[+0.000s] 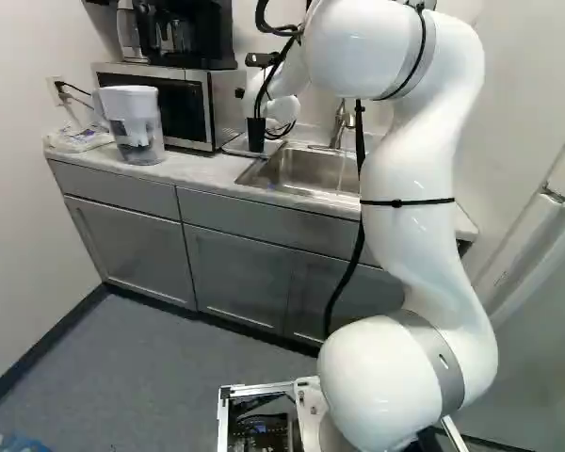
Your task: Rinse the cup and place it in the tray
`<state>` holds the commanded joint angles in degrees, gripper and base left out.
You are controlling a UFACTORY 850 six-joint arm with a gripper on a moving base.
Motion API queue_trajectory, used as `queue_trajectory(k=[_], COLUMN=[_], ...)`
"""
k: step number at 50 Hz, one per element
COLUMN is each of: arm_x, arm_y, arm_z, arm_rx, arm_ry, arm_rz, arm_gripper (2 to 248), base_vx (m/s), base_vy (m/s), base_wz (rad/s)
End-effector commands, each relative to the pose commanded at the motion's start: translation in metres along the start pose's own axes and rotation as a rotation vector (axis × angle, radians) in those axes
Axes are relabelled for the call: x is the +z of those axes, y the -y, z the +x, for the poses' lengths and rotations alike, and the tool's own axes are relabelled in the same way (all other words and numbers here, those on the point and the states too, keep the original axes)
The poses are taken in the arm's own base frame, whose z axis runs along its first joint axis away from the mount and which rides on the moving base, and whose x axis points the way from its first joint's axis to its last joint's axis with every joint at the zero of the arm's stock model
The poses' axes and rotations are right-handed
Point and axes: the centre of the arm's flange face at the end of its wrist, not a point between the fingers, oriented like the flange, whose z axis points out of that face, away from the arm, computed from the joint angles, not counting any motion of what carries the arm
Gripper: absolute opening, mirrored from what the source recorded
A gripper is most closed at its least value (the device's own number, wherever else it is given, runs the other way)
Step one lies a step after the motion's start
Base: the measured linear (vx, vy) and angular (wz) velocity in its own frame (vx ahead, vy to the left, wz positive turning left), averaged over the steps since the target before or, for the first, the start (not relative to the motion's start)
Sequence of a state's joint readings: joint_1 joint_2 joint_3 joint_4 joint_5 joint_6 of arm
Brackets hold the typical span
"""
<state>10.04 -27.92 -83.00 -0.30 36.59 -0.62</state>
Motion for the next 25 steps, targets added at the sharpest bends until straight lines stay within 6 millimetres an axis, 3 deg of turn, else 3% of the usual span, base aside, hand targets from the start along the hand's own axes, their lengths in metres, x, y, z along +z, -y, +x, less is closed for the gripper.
queue_trajectory(k=[25], arm_x=[-0.002], arm_y=[-0.011], arm_z=[0.020], arm_rx=[0.000], arm_ry=[0.049], arm_rz=[-0.015], arm_gripper=[247], base_vx=[0.000], base_vy=[0.000], base_wz=[0.000])
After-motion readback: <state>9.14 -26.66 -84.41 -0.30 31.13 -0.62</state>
